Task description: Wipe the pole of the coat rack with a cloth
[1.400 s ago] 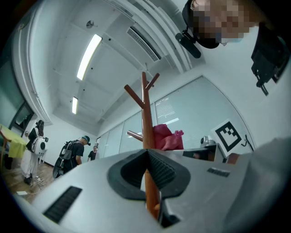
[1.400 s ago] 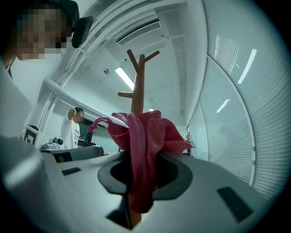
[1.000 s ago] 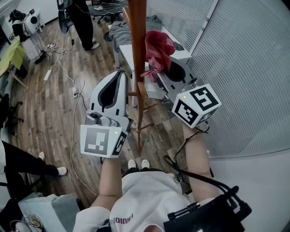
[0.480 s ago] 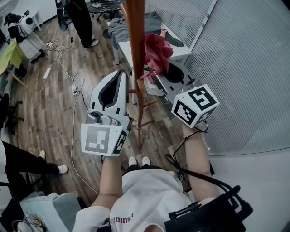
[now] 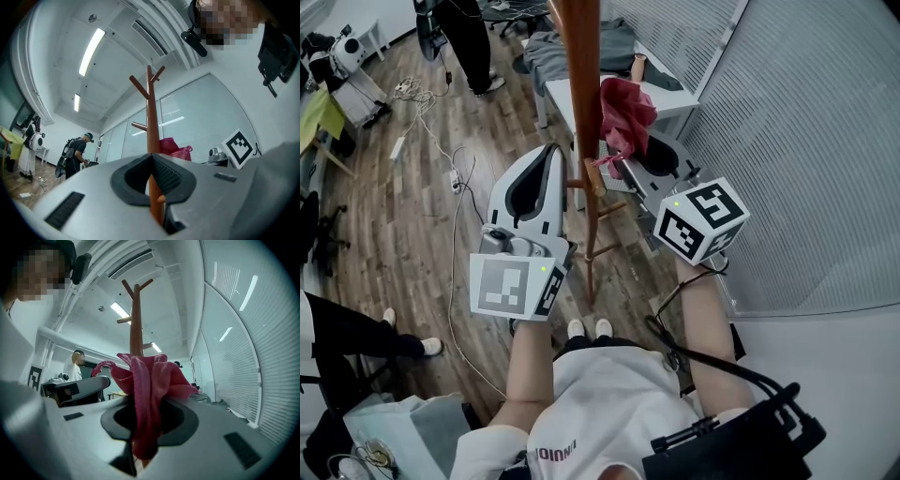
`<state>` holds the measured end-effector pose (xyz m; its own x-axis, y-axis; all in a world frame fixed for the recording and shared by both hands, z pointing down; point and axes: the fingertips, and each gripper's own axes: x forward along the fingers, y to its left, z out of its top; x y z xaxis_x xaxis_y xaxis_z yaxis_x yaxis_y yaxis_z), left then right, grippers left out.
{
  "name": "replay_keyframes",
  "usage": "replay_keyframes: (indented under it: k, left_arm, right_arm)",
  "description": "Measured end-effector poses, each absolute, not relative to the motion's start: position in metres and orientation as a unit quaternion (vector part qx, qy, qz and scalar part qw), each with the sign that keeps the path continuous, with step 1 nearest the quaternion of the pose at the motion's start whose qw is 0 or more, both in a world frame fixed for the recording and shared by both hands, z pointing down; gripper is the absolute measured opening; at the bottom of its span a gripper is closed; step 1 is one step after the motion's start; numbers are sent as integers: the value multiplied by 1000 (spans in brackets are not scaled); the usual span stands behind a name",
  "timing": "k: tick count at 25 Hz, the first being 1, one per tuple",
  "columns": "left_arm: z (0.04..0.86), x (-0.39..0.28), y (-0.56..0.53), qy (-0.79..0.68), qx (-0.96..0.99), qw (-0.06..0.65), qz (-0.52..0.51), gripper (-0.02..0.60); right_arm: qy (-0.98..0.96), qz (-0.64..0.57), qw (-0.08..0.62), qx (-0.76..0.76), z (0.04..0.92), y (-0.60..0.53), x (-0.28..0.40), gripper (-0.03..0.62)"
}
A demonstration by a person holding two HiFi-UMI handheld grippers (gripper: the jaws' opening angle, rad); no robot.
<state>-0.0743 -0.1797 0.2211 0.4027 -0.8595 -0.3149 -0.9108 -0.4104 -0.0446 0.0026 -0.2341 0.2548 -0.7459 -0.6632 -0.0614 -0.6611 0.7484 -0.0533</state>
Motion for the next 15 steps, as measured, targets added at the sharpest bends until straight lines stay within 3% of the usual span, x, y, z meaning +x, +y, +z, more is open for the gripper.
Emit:
replay_keyframes:
  k: [15]
  left_arm:
    - [234, -71, -180, 529, -835, 96, 113, 14]
  right_arm:
    - [932, -45, 27, -359, 284, -231, 5, 98]
